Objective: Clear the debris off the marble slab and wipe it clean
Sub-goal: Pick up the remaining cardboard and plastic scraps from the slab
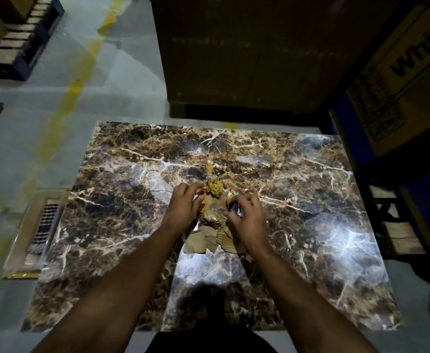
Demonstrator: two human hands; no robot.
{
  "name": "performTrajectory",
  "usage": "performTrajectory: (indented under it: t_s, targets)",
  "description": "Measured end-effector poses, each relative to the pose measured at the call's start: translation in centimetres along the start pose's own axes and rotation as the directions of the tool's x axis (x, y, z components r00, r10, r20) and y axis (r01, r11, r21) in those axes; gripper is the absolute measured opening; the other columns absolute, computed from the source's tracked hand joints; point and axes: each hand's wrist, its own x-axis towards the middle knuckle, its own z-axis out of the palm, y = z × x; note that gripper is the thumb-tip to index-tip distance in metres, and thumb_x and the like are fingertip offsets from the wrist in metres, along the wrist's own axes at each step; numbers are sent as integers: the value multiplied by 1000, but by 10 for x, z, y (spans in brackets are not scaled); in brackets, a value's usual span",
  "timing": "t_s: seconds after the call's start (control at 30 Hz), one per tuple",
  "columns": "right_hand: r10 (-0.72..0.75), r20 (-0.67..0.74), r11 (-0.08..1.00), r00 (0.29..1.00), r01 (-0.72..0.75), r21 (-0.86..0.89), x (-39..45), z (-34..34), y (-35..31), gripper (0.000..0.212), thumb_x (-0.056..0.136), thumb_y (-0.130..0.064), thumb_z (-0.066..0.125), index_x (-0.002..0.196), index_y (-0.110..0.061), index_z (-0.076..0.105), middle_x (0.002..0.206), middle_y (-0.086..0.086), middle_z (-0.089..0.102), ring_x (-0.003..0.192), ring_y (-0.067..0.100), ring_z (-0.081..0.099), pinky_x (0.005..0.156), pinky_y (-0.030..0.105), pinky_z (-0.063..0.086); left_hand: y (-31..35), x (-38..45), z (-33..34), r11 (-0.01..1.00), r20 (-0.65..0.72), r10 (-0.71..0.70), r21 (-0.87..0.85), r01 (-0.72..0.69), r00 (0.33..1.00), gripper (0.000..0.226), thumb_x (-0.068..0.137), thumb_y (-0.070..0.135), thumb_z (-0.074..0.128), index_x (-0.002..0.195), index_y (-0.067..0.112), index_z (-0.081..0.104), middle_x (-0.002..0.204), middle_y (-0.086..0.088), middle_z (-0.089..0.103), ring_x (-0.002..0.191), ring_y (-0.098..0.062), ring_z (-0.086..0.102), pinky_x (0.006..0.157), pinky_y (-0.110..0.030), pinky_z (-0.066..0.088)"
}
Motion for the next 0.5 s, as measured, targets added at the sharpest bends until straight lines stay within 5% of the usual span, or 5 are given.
performTrajectory:
  t_s: [0.07,0.17,0.27,0.5]
  targets:
    - [-51,25,974,998,56,-219,-15,11,18,28,91,-38,66,119,-35,62,132,-4,49,123,21,46,100,45,46,7,-19,10,999,-47,38,3,-38,998,32,102,34,54,132,24,58,115,-2,49,109,-15,40,87,-29,39]
    - [-39,119,930,992,80,-359,-34,22,46,44,92,-47,58,135,-40,51,156,-4,33,146,29,26,115,60,27,13,-50,26,997,-26,75,18,-74,997,38,103,42,45,134,24,59,113,-2,49,107,-18,43,87,-34,42]
    - [-78,167,955,983,122,-270,-46,27,61,60,91,-39,54,149,-38,37,165,1,19,154,31,15,122,63,9,19,-70,37,998,-23,40,-53,-41,999,43,105,43,36,138,25,57,134,2,52,126,-16,44,103,-35,41]
    - [-41,44,988,998,34,153,-42,41,55,64,82,-31,46,145,-24,48,162,3,27,150,23,23,120,52,26,52,-67,59,894,-92,-156,-437,101,983,40,104,30,41,141,21,54,141,8,57,130,-5,50,106,-26,41]
